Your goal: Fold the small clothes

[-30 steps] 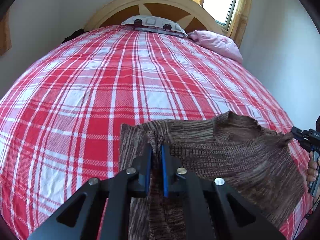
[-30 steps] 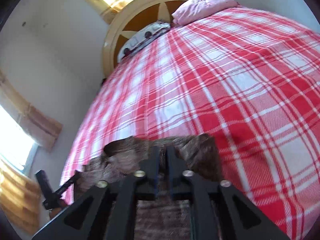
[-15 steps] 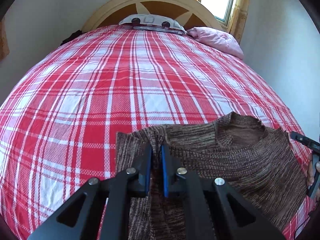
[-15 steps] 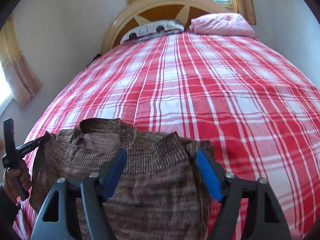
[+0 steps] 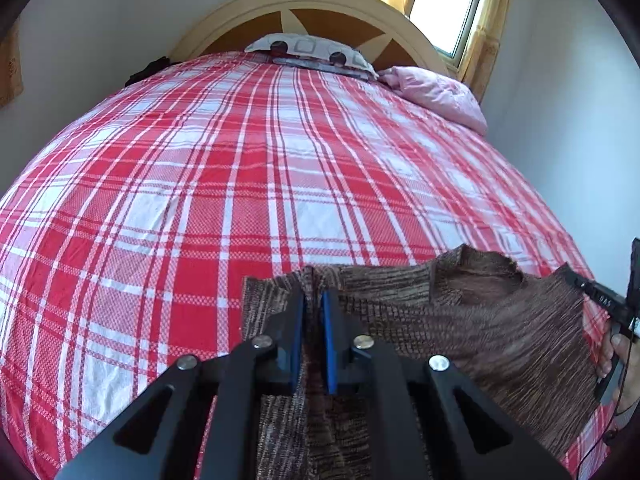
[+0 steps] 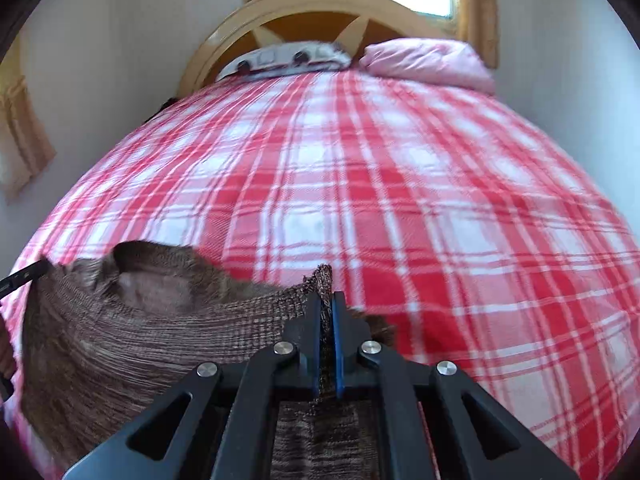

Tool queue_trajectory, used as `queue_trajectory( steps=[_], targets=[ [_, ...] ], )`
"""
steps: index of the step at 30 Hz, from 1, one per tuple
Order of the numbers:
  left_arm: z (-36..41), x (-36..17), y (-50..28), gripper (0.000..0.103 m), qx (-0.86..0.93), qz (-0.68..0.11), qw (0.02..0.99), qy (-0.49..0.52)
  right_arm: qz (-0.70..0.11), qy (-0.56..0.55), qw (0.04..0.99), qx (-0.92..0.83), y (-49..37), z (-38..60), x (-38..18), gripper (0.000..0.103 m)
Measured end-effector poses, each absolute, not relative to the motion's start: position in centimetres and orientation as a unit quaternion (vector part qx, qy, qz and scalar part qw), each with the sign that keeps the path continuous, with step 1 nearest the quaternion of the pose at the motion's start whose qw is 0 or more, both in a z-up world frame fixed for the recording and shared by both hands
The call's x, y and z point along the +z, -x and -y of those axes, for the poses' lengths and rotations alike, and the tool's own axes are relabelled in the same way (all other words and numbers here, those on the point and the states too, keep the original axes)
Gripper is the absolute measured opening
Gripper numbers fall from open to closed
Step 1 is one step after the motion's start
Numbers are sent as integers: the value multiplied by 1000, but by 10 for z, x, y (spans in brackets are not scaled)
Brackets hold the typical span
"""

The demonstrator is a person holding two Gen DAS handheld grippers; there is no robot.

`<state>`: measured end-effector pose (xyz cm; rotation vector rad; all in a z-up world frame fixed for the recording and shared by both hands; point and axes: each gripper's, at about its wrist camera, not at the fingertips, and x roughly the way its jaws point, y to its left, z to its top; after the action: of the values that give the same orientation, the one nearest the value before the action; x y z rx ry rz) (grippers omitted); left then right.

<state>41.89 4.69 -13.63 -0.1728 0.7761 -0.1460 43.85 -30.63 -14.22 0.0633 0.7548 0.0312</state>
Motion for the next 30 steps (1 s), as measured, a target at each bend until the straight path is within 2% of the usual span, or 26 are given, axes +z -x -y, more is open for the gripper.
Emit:
queue_trajectory(
  steps=[3, 5, 6, 7, 9, 13, 17, 26, 28, 30],
  targets=[
    [-44, -148, -422, 11, -64, -391, 915, 80, -377, -40, 925, -17, -440, 314, -150, 4],
    [-41, -159, -425, 25, -28, -400, 914, 55, -391, -48, 919, -25, -444, 319, -159, 6],
    [-42, -161, -424, 28, -24, -401, 914, 56, -402, -50, 914, -25, -448, 320, -163, 13],
    [-45, -160, -423, 36, -15, -398, 915, 58, -414, -48, 909, -25, -449, 321, -167, 20],
    [-50, -152, -415, 45, -6, -390, 918, 70, -418, -34, 907, -41, -446, 320, -166, 51],
    [-58, -130, -383, 66, -6, -366, 928, 65, -386, -39, 921, -20, -417, 319, -145, 52],
    [-44, -124, -332, 77, -37, -352, 935, 32, -370, -50, 926, 53, -365, 299, -133, 61],
    [-13, -171, -273, 80, -23, -412, 909, -50, -412, 5, 905, 102, -294, 257, -173, 61],
    [-16, -172, -271, 88, -6, -425, 903, -54, -414, 11, 905, 97, -281, 258, -181, 64],
    [-23, -175, -269, 94, 0, -431, 901, -43, -419, 33, 902, 101, -268, 253, -186, 72]
  ],
)
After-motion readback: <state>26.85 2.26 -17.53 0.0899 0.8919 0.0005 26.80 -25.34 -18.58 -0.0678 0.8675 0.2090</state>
